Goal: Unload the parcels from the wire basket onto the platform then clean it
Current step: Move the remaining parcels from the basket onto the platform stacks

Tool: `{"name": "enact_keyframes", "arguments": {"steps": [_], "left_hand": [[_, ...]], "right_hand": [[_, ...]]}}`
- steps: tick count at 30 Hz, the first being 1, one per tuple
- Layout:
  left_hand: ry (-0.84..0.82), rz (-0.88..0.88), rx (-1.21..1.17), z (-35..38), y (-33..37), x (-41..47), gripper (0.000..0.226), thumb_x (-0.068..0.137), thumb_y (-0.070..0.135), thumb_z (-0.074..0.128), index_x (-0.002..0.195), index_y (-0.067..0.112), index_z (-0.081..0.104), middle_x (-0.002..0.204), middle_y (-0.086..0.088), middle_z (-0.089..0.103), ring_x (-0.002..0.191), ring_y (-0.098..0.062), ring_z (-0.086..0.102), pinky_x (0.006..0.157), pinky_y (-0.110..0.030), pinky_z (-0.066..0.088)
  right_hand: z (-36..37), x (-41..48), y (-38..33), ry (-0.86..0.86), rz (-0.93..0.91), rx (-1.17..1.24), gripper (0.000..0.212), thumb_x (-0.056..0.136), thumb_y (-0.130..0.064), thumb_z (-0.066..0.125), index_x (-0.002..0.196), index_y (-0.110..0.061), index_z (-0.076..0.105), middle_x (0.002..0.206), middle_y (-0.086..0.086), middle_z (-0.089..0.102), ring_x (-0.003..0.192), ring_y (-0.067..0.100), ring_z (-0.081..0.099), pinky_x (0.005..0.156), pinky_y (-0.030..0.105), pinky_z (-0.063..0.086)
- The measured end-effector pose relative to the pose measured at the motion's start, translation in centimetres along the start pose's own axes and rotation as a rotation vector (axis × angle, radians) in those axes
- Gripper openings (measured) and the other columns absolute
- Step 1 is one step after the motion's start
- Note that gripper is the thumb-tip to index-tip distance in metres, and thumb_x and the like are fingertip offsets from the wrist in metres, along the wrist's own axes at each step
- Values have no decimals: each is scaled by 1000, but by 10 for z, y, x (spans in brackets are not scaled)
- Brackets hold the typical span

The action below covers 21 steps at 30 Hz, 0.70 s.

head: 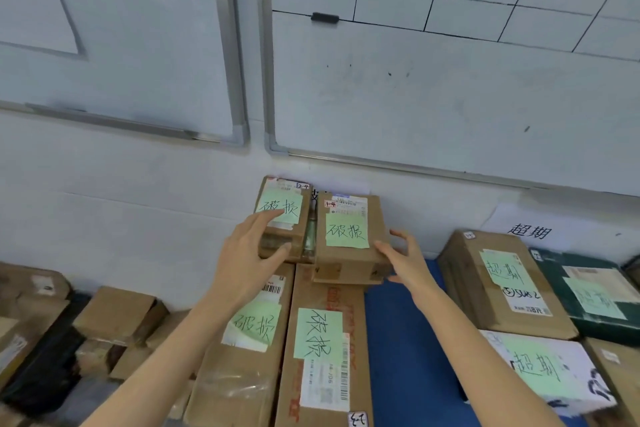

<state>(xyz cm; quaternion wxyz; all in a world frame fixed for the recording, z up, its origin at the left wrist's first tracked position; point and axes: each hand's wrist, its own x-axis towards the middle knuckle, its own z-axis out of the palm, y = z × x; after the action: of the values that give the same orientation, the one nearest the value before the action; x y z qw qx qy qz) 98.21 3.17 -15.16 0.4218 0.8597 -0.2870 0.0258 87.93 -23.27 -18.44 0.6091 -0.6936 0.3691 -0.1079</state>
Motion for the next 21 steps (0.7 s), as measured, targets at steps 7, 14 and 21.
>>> {"name": "enact_keyframes", "arguments": {"steps": [7,14,21], "left_hand": [[-36,35,5,13,-6,10,57,83,52,53,137,36,47,142,12,50,131,-12,41,108,-38,34],[-48,41,-12,18,-6,7,56,83,46,55,138,37,47,137,15,50,124,-4,39,106,-33,31],[-37,38,-55,21,-7,3,51,86,43,59,136,39,47,129,24,45,118,1,37,102,-32,31]], "right_hand": [[11,-22,7,-32,-114,-109,68,80,-50,74,134,-42,33,113,-27,48,104,2,52,80,22,50],[6,-23,7,-101,-65,17,81,80,-42,78,145,-46,29,118,-25,46,121,17,53,83,33,55],[-26,-16,11,-165,-36,25,88,67,-46,84,139,-57,36,144,-3,47,122,19,56,96,47,54]]}}
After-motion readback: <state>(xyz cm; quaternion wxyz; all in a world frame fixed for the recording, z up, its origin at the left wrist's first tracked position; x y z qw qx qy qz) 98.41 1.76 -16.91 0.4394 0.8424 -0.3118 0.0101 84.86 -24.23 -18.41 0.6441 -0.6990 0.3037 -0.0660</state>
